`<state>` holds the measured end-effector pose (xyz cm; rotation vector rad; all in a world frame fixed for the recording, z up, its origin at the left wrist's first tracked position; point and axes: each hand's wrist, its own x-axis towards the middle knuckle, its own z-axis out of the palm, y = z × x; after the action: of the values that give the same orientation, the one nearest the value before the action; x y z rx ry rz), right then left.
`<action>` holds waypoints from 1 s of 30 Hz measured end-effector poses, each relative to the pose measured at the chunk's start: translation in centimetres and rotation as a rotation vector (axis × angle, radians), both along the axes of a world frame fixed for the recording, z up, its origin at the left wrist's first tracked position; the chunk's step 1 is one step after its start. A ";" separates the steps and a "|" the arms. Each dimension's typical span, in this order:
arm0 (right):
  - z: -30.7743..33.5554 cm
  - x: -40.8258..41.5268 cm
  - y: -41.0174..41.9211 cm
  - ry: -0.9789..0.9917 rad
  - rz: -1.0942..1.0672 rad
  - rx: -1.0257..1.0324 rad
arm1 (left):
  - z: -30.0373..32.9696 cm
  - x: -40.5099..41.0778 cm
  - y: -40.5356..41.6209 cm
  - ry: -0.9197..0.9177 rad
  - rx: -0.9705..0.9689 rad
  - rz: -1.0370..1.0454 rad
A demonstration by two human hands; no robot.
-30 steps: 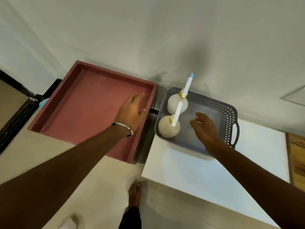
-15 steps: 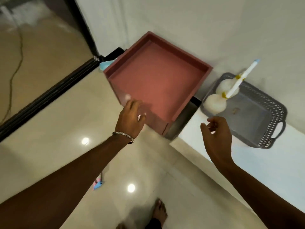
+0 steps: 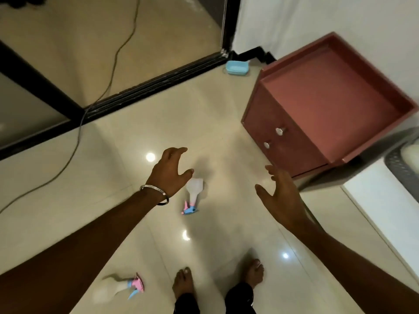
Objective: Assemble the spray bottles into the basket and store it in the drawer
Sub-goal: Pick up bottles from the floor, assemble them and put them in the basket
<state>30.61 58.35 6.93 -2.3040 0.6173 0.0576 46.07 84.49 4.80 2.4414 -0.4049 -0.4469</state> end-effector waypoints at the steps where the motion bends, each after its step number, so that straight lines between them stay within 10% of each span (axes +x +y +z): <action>1: -0.4 0.4 1.3 0.017 0.026 0.004 | -0.4 0.1 1.8 0.022 0.019 0.013; 14: -11.8 7.0 12.1 0.211 0.396 -0.007 | -10.8 -2.0 9.7 0.267 0.039 0.169; 30: -39.0 12.9 13.1 0.280 0.408 -0.013 | -38.0 0.4 4.9 0.535 -0.042 0.372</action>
<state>43.47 71.50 -32.07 -2.4200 0.2723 0.5774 46.47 89.40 -33.20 2.1737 0.2583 -0.8756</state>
